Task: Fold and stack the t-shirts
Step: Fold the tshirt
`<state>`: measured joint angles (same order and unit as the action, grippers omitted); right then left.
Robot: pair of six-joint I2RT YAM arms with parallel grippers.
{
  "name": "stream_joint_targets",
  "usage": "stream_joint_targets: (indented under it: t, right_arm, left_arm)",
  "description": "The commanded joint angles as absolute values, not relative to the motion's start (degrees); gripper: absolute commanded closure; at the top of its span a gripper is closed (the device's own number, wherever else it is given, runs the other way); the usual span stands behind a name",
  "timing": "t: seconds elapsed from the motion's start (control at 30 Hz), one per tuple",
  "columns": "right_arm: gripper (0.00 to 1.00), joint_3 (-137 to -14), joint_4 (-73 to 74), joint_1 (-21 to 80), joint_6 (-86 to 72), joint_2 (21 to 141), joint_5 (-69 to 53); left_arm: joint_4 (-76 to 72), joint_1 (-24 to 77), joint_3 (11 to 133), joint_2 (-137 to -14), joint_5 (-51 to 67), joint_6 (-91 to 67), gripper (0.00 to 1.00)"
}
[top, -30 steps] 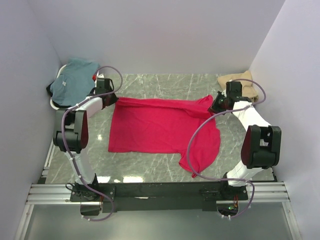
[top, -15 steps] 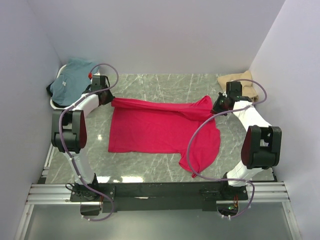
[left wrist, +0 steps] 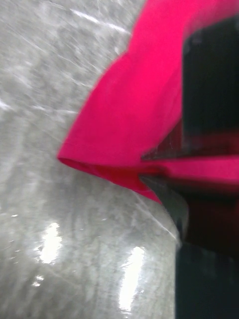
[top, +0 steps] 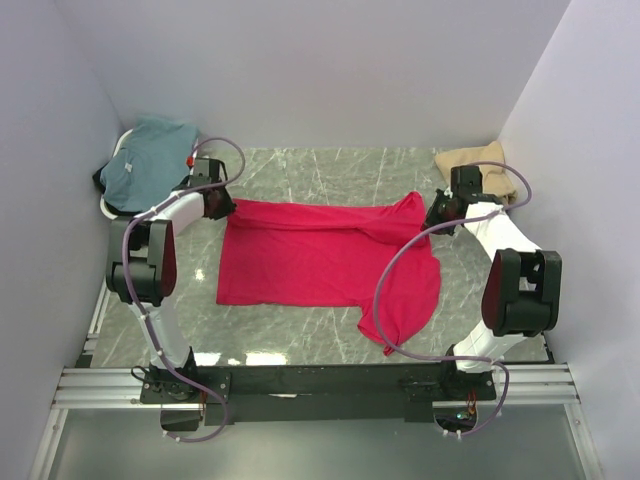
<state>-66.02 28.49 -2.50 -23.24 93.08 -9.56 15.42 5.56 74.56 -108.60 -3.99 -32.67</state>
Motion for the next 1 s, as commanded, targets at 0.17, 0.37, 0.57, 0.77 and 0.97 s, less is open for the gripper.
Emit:
stream_joint_targets:
  t: [0.17,0.37,0.57,0.77,0.97]
  right_arm:
    - [0.81,-65.57,28.92,-2.37,-23.03,94.22,-6.86]
    - [0.93,-65.30,28.39,-2.29,-22.68,94.30,-9.22]
    - [0.70,-63.99,27.86,-2.02,-22.68,94.40,-9.41]
    - [0.65,-60.47,26.28,-1.93,-22.59,93.52,-10.98]
    - [0.67,-56.95,22.24,-1.85,-23.64,93.52,-13.45]
  left_arm:
    - [18.37,7.91,73.22,-107.24,-9.14,-34.80,0.51]
    - [18.19,8.00,72.59,-103.28,-9.15,-34.72,0.43]
    - [17.50,8.09,72.52,-100.82,-5.39,-34.98,0.41]
    - [5.98,8.35,69.17,-97.91,8.42,-35.24,0.34]
    - [3.96,10.45,73.03,-103.09,12.74,-35.59,0.35]
